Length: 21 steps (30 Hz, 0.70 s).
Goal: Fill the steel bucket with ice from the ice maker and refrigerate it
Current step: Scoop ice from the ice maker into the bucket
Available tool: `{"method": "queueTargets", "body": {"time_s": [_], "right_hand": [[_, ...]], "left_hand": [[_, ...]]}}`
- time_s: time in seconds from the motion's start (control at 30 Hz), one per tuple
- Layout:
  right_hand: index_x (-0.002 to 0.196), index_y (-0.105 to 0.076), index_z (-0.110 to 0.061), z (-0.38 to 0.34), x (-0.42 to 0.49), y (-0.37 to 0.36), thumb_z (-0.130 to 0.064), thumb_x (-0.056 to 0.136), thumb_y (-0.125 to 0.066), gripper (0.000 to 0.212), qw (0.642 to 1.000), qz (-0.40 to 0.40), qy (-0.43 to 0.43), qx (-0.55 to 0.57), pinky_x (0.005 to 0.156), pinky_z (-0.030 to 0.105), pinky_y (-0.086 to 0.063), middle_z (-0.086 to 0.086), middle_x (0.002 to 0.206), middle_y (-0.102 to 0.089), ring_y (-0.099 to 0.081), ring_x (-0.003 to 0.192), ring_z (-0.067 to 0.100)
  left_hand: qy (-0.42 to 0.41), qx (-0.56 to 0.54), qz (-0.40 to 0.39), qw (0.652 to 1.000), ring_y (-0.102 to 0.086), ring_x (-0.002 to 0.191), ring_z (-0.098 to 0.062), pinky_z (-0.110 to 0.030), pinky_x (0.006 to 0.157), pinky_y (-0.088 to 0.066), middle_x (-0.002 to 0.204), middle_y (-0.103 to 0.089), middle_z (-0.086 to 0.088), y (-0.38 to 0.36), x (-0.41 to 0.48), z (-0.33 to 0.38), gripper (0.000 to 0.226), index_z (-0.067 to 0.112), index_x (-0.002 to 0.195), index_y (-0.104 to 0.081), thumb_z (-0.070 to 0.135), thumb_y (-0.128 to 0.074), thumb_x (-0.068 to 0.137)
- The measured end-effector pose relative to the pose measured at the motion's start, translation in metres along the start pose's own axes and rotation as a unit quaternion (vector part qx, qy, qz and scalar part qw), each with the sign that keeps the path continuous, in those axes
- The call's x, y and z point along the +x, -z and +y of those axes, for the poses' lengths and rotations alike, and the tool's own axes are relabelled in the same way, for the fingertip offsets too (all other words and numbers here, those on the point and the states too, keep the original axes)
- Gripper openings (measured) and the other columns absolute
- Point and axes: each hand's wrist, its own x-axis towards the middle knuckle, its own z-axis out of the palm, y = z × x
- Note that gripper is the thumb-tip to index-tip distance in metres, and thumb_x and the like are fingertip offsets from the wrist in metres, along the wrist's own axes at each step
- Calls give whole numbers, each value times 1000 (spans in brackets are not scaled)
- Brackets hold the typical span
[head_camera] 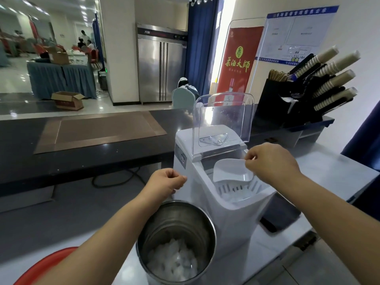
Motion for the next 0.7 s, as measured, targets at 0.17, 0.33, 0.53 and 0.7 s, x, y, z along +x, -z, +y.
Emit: {"method": "queueTargets", "body": {"time_s": [0.17,0.33,0.53,0.7], "right_hand": [[74,-74,-25,34,24,-15,-15,81,-58,20,1000,-15,-16,-3,56,27,-47,-5,74,-65,-58,70,20],[73,-74,-20,50,39,-29,-15,82,-61,17,999,-40,-9,-29,50,24,-42,0,73,-66,-59,66,21],[86,-70,-12,46,52,-38,-5,86,-55,16,980,-18,94,-173,56,27,-40,1,72,-51,-48,66,20],[95,-67,-14,37,53,-45,4,81,-55,26,936,-36,196,-291,59,25,-35,0,94,-64,-54,86,18]], "left_hand": [[-11,2,-3,1000,-56,54,-2,-21,59,-47,58,-63,7,-19,14,8,16,11,72,-63,22,-71,81],[-11,3,1,1000,-56,53,0,-18,55,-46,55,-62,8,-39,25,13,21,16,67,-58,24,-73,80],[-4,13,42,999,-54,52,-6,-13,47,-43,51,-59,7,-43,40,16,29,18,61,-50,21,-74,78],[-8,47,36,998,-48,48,-5,-14,45,-41,51,-59,6,-39,44,17,32,17,61,-50,22,-79,72]]}}
